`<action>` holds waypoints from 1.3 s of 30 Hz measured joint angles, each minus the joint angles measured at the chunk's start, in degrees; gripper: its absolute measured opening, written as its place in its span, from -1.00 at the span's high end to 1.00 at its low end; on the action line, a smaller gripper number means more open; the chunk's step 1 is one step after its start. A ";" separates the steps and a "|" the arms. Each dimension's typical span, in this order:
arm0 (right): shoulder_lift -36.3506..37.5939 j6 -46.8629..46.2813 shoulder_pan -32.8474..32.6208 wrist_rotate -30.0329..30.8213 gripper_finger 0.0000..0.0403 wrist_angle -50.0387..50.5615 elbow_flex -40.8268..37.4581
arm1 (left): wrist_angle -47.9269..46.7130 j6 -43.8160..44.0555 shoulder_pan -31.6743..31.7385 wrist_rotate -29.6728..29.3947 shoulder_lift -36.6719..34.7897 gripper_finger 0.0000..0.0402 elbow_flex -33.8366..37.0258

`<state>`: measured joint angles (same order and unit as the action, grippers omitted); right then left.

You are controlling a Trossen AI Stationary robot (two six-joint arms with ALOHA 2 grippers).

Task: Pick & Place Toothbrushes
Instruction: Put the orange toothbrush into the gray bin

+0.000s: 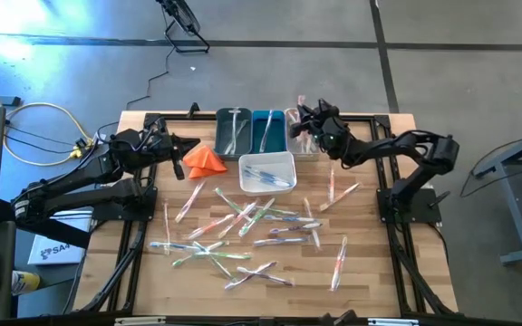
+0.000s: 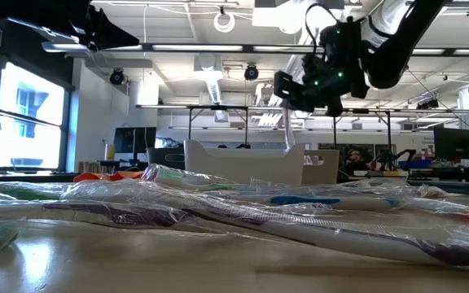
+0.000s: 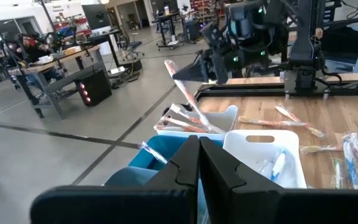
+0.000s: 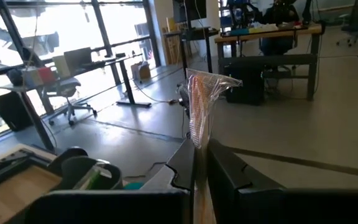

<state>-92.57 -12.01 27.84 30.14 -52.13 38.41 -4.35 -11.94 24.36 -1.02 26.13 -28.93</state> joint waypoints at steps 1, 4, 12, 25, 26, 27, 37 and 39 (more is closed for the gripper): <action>-0.57 -0.03 0.18 -0.54 0.93 0.01 0.00 | -0.01 0.00 0.00 0.00 0.00 0.96 0.00; -1.77 -0.78 0.49 -0.75 0.93 0.05 0.00 | -0.01 -0.01 0.00 0.00 0.00 0.96 0.00; -2.39 -3.39 0.80 -2.09 0.93 3.96 0.00 | -0.03 0.00 0.00 -0.02 0.00 0.96 0.00; -2.39 -7.74 1.26 -5.06 0.93 10.21 0.02 | -0.01 0.00 0.00 -0.04 0.00 0.96 0.00; -2.39 -7.90 1.24 -5.07 0.93 10.74 0.02 | -0.01 0.00 0.00 -0.04 0.00 0.96 0.00; -2.39 -7.91 1.24 -5.08 0.93 11.54 0.02 | -0.01 0.00 0.00 -0.04 0.00 0.96 0.00; -2.39 -7.82 1.22 -5.06 0.78 12.51 0.02 | -0.04 0.02 0.00 -0.07 0.00 0.96 0.00; -2.39 -7.84 1.22 -5.06 0.70 12.52 0.02 | -0.04 0.00 0.00 -0.09 0.00 0.96 0.00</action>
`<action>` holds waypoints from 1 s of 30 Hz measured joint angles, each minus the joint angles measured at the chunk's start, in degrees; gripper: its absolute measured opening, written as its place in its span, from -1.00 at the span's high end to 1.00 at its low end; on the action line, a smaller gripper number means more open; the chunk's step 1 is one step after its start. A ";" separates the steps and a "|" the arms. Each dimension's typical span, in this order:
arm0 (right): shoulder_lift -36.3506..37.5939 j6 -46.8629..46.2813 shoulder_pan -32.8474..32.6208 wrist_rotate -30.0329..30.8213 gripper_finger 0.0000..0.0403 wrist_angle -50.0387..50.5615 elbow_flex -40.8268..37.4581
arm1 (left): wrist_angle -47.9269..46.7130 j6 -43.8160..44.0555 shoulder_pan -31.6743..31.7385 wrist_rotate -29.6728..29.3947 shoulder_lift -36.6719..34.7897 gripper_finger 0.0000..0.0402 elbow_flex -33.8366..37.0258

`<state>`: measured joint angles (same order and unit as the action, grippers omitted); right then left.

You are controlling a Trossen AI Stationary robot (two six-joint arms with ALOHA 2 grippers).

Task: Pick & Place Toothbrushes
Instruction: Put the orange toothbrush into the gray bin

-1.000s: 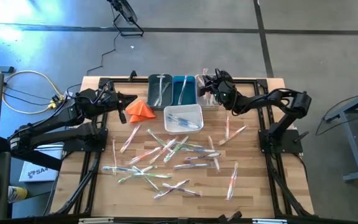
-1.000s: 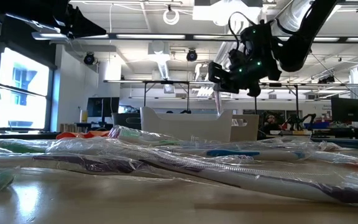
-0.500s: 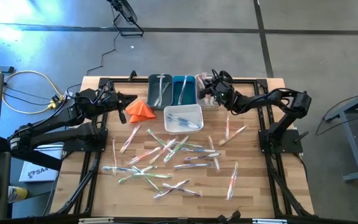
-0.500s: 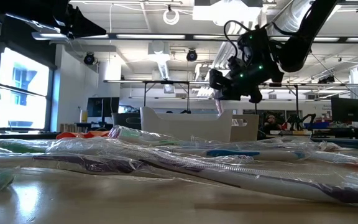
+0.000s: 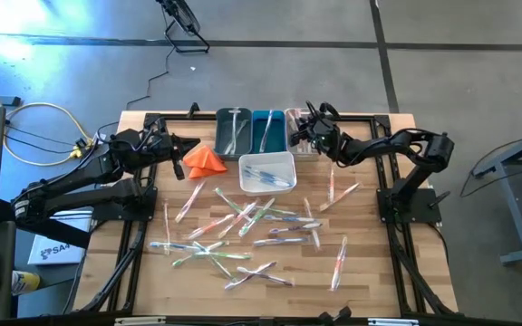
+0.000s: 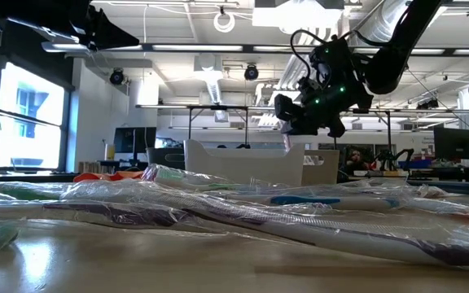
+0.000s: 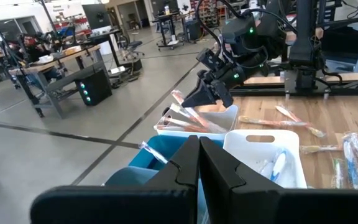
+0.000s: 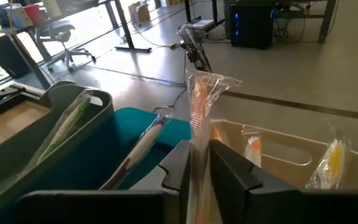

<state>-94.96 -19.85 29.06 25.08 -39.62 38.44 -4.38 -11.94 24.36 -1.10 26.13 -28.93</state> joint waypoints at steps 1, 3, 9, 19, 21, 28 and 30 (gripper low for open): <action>0.00 -0.08 0.00 0.00 0.66 0.02 0.00 | 0.00 0.00 0.00 -0.02 0.00 0.96 0.00; 0.00 -0.88 0.00 0.01 0.59 0.16 0.00 | 0.00 0.00 0.00 -0.15 0.00 0.96 0.00; 0.00 -1.46 -0.02 1.58 0.31 0.74 0.00 | 0.00 0.00 0.00 -0.13 0.00 0.96 0.02; 0.00 -0.93 -1.08 1.42 0.21 -4.98 0.00 | -0.05 0.00 0.00 -0.11 0.00 0.96 0.00; 0.00 -0.83 -2.04 1.35 0.24 -6.54 0.00 | -0.11 0.00 0.00 -0.09 0.00 0.96 0.00; 0.04 5.89 -5.78 1.40 0.35 -10.77 0.00 | -0.20 0.02 0.00 0.17 0.00 0.96 0.02; 0.64 7.42 -6.84 1.37 0.39 -10.73 0.00 | -0.22 0.02 0.00 0.17 0.00 0.96 0.02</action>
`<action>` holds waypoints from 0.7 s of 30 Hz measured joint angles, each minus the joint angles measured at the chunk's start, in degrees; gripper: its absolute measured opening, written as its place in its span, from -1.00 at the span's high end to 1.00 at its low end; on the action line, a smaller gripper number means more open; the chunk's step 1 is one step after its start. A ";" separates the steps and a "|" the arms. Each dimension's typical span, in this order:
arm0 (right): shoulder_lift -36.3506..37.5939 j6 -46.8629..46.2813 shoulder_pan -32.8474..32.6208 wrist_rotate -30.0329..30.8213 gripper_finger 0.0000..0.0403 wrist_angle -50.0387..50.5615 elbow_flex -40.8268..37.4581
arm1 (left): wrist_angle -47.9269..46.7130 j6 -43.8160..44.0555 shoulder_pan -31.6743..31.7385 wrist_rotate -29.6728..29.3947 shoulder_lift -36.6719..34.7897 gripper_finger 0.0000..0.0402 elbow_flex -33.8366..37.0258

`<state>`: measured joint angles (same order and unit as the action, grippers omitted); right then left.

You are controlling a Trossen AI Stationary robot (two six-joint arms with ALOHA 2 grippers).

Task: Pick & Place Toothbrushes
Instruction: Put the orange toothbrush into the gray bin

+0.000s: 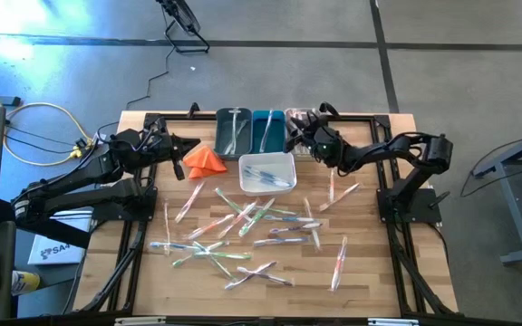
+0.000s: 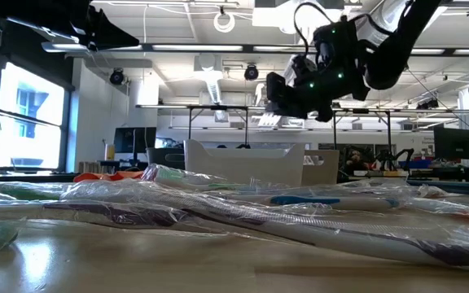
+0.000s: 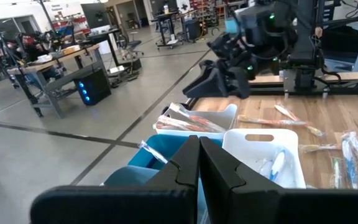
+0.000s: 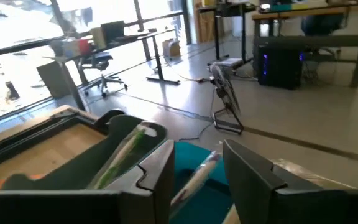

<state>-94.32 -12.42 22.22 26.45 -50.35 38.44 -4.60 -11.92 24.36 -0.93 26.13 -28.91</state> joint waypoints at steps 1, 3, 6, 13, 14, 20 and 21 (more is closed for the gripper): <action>0.41 0.70 -0.63 0.22 0.40 -0.03 0.00 | 0.00 0.00 0.00 -0.02 0.00 0.96 -0.01; 1.52 2.06 -1.67 1.01 0.44 -0.01 0.00 | 0.00 0.00 0.00 -0.02 0.00 0.96 -0.02; 4.05 3.63 -3.27 2.63 0.49 0.54 0.00 | 0.00 0.00 0.00 -0.04 0.00 0.96 -0.01; 11.20 6.93 -7.40 8.36 0.59 6.12 0.00 | -0.02 0.00 0.00 -0.09 0.00 0.96 0.00; 12.42 7.03 -7.97 9.79 0.61 8.19 0.00 | -0.02 0.00 0.00 -0.09 0.00 0.96 0.00; 18.66 7.70 -12.12 17.25 0.66 18.28 0.00 | -0.02 0.00 0.00 -0.11 -0.02 0.96 0.00; 19.58 7.71 -12.85 18.31 0.67 19.81 0.00 | 0.00 0.00 0.00 -0.11 -0.02 0.96 0.00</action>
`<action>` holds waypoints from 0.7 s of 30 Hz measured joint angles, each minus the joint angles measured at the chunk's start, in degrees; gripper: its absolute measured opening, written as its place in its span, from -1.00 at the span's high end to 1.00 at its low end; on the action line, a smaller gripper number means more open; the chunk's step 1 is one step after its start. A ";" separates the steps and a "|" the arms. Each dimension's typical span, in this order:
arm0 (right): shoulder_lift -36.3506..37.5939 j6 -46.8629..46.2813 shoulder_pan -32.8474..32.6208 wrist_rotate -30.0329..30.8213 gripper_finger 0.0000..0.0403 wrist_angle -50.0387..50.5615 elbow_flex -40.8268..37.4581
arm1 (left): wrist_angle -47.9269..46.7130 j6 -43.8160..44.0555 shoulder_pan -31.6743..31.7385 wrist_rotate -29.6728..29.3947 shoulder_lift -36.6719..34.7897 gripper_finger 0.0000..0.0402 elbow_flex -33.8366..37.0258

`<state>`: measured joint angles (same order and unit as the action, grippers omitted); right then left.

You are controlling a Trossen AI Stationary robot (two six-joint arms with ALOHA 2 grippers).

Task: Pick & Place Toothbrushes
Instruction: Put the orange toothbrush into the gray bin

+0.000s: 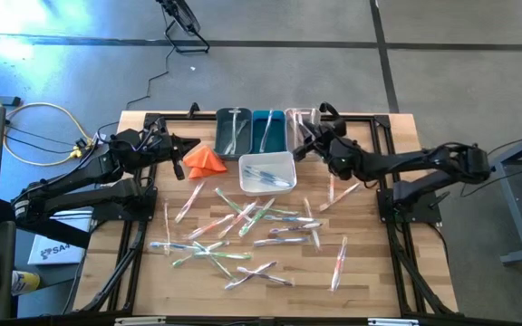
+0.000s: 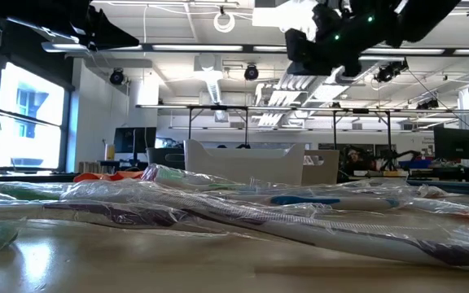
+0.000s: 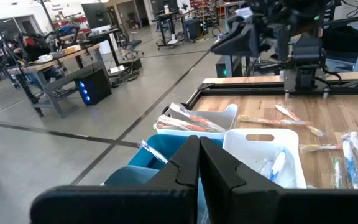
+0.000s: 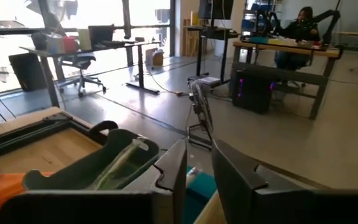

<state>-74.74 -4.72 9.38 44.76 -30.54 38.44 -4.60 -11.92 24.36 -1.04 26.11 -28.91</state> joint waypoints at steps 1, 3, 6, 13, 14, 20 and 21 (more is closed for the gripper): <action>1.03 -0.01 -0.68 1.05 0.67 1.81 0.00 | -0.02 0.00 0.00 0.00 0.00 0.96 -0.02; 2.48 -0.02 -2.07 3.24 0.67 4.44 0.00 | 0.00 0.00 0.00 0.00 0.00 0.96 0.00; 4.34 -0.65 -3.89 6.33 0.67 8.05 0.00 | 0.00 0.00 0.00 -0.01 0.00 0.96 0.00; 6.50 -11.15 -5.78 7.41 0.67 18.22 -0.02 | 0.04 0.00 0.00 -0.04 0.00 0.96 0.00; 6.55 -12.58 -5.91 7.29 0.67 19.52 -0.02 | 0.04 0.00 0.00 -0.04 0.00 0.96 0.00; 6.56 -21.17 -5.59 2.74 0.67 26.20 -0.02 | 0.07 0.00 0.00 -0.07 0.02 0.96 0.00; 6.56 -22.76 -5.29 1.12 0.67 26.98 -0.02 | 0.10 0.00 0.00 -0.07 0.02 0.96 0.00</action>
<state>-68.18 -27.48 4.09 45.88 -3.55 38.41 -4.50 -11.92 24.36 -1.10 26.13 -28.91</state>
